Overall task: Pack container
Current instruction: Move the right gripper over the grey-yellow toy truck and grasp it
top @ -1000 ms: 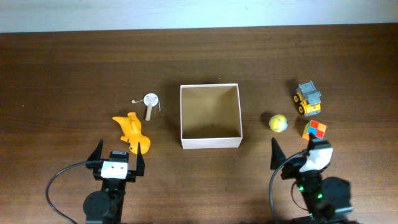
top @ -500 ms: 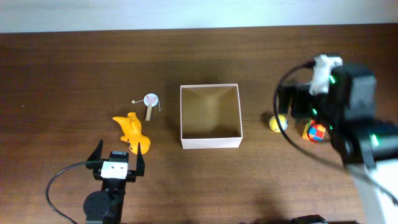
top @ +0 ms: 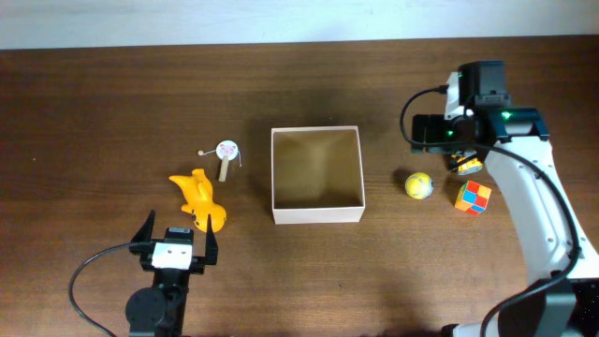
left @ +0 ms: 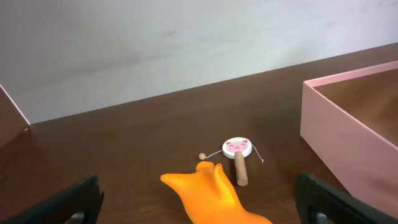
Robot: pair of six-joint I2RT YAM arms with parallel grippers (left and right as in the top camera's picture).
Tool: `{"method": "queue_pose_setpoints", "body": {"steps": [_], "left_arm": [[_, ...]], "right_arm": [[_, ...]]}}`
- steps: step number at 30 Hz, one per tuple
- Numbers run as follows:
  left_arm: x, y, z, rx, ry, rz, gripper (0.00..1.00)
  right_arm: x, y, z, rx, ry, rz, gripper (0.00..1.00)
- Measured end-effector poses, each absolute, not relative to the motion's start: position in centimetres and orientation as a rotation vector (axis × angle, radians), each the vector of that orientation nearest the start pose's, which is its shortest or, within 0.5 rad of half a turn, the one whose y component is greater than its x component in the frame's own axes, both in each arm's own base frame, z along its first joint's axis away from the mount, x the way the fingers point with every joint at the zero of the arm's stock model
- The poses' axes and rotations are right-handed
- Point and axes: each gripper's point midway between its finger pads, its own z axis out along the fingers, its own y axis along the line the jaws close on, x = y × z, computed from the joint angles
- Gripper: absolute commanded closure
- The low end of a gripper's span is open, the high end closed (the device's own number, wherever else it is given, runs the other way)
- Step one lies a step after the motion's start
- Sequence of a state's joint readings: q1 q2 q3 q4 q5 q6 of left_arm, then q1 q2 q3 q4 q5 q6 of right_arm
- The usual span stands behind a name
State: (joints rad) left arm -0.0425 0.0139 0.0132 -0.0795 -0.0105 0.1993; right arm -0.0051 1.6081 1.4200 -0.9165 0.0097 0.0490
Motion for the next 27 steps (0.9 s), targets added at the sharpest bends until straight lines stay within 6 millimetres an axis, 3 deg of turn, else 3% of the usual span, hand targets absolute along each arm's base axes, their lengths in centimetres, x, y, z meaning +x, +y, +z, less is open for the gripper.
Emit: {"method": "queue_pose_setpoints", "body": {"steps": [5,12,15,27], "left_arm": [[24.6,-0.9,15.7,0.192,1.641,0.128,0.01],[24.6,-0.9,15.7,0.191,1.642,0.128,0.01],[24.6,-0.9,15.7,0.191,1.642,0.128,0.01],[24.6,-0.9,15.7,0.191,1.642,0.128,0.01]], "right_arm": [[40.8,-4.1,16.1,-0.018,2.653,-0.082,0.01],[41.9,-9.6,13.1,0.048,2.680,-0.140,0.01],[42.1,-10.1,11.6,0.026,2.703,-0.114,0.01],[43.4,-8.6,6.2,-0.100,2.766,0.034,0.01]]}}
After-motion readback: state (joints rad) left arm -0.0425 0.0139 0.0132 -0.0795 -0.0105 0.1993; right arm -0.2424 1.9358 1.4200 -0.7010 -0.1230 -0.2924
